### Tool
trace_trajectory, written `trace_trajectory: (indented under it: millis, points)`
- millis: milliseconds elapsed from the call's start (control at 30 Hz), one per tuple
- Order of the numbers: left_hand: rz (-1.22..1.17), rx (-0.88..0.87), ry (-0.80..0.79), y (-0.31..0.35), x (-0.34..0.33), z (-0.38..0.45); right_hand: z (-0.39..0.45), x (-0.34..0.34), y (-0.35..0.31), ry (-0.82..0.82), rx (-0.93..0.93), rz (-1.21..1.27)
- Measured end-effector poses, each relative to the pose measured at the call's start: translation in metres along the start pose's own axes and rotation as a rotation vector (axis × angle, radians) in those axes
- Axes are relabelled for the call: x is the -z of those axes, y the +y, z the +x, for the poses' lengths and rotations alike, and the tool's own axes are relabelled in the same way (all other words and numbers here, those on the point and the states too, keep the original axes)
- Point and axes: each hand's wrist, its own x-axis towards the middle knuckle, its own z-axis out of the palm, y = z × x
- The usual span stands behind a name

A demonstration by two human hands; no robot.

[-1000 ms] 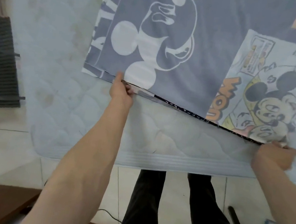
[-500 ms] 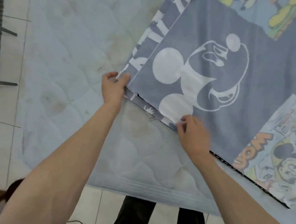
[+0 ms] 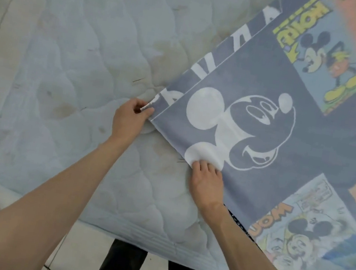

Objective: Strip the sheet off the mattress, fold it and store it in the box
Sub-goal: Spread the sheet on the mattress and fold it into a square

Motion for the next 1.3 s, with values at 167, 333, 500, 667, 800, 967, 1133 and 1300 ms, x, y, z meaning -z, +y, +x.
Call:
trace_trajectory:
  millis: [167, 333, 500, 667, 800, 967, 1133, 1300]
  points:
    - [0.300, -0.203, 0.047, 0.006, 0.005, 0.002, 0.006, 0.003, -0.008, 0.007, -0.025, 0.099]
    - [0.347, -0.203, 0.017, 0.016, 0.002, 0.002, 0.015, -0.004, -0.010, -0.071, -0.049, 0.065]
    - [0.341, 0.058, -0.093, 0.035, 0.005, 0.018, 0.017, -0.005, -0.008, -0.105, -0.056, 0.057]
    - [0.319, 0.050, -0.231, 0.032, 0.013, 0.027, 0.016, -0.001, -0.010, -0.123, 0.061, -0.077]
    - [0.314, 0.003, -0.215, 0.022, 0.018, 0.019, 0.013, 0.006, -0.011, -0.129, 0.255, -0.255]
    - [0.333, 0.003, -0.100, -0.008, 0.025, -0.002, 0.007, 0.000, -0.034, -0.217, 0.344, -0.323]
    - [0.319, 0.000, 0.034, -0.037, 0.031, -0.028, -0.019, -0.018, -0.051, -0.235, 0.190, -0.028]
    - [0.207, 0.043, 0.022, -0.036, 0.024, -0.033, -0.092, -0.058, 0.001, 0.112, -0.617, 0.678]
